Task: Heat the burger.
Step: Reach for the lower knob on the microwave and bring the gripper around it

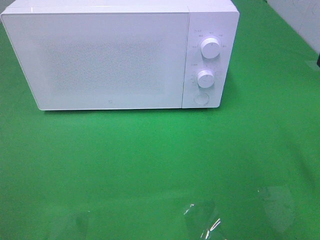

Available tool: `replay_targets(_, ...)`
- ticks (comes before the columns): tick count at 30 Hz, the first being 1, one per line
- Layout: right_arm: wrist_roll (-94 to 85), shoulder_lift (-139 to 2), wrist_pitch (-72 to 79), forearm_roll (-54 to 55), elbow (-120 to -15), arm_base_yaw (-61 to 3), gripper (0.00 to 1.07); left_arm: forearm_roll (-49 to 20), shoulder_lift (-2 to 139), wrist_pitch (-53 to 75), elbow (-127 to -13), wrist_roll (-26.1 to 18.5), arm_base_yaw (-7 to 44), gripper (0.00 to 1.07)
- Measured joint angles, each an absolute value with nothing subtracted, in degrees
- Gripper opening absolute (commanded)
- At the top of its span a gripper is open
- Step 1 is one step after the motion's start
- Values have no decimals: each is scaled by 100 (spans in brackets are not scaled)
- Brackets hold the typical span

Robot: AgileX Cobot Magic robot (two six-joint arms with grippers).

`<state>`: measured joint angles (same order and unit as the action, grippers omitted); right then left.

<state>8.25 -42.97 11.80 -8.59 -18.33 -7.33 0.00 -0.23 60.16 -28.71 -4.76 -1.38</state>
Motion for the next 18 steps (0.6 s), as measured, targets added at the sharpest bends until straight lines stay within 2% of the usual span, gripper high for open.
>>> replay_targets(4, 819, -5088, 2131, -859, -1828, -733, 76, 0, -23, 6016, -2871, -476, -138, 98)
replay_targets(7, 791, -5225, 2275, -825, -1828, -733, 76, 0, -23, 6016, -2871, -476, -138, 98)
replay_targets(15, -298, -6297, 3564, 481, -1610, -791, 76, 0, -23, 6016, -2871, -476, -138, 98)
replay_targets(16, -590, -6480, 3885, 957, -1536, -968, 76, 0, -23, 6016, -2871, -476, -138, 98)
replay_targets(18, -716, -6572, 4005, 1129, -1513, -1066, 76, 0, -23, 6016, -2871, -476, -138, 98)
